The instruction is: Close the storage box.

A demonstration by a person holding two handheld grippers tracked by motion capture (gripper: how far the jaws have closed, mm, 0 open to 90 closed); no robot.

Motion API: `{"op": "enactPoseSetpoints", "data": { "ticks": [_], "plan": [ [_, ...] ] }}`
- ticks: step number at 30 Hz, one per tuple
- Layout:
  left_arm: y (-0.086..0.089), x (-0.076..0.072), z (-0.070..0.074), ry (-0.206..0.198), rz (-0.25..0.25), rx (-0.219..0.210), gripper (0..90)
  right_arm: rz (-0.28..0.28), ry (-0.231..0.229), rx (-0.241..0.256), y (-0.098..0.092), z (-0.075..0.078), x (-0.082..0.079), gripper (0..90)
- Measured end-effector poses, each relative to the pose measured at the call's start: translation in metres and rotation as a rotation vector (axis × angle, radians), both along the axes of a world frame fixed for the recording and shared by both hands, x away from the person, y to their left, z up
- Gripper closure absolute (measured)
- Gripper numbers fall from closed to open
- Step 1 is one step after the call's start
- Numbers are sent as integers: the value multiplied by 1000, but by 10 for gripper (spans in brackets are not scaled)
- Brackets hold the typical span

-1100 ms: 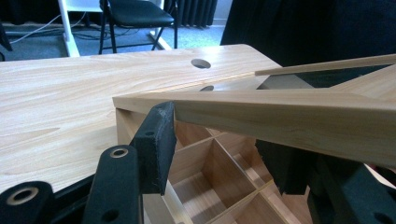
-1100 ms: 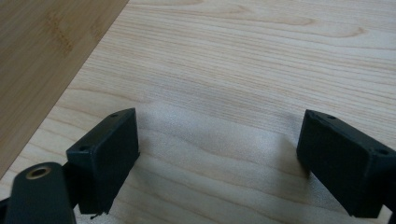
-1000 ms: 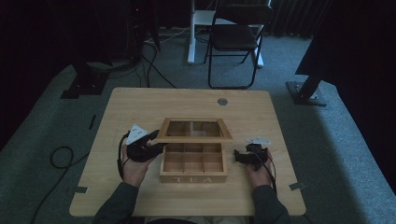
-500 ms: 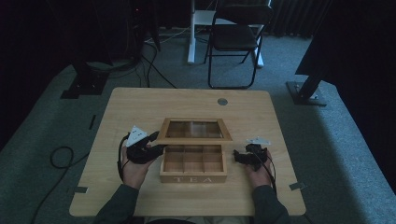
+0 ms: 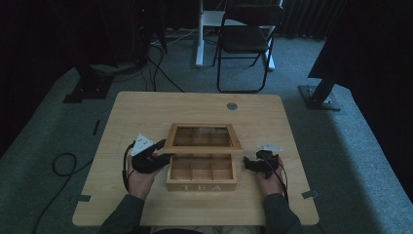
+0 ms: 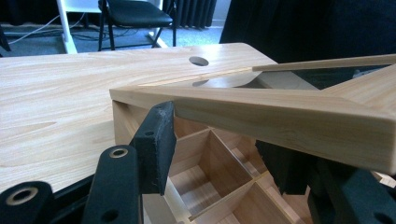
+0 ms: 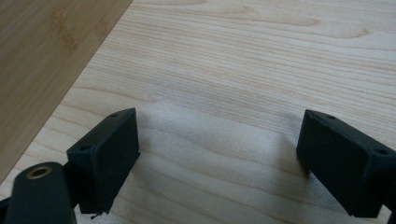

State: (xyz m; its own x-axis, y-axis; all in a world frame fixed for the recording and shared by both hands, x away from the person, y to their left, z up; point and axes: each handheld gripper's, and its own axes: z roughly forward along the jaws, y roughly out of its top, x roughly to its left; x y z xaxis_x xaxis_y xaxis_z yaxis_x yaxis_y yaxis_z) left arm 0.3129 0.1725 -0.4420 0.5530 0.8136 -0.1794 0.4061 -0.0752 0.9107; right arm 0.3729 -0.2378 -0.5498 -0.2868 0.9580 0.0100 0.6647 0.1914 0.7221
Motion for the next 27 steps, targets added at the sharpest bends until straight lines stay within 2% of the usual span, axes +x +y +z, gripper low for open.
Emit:
{"op": "enactPoseSetpoints", "data": {
  "ticks": [27],
  "plan": [
    [1, -5, -9, -1, -9, 8, 474, 1, -1, -1, 0, 0, 0, 125]
  ]
}}
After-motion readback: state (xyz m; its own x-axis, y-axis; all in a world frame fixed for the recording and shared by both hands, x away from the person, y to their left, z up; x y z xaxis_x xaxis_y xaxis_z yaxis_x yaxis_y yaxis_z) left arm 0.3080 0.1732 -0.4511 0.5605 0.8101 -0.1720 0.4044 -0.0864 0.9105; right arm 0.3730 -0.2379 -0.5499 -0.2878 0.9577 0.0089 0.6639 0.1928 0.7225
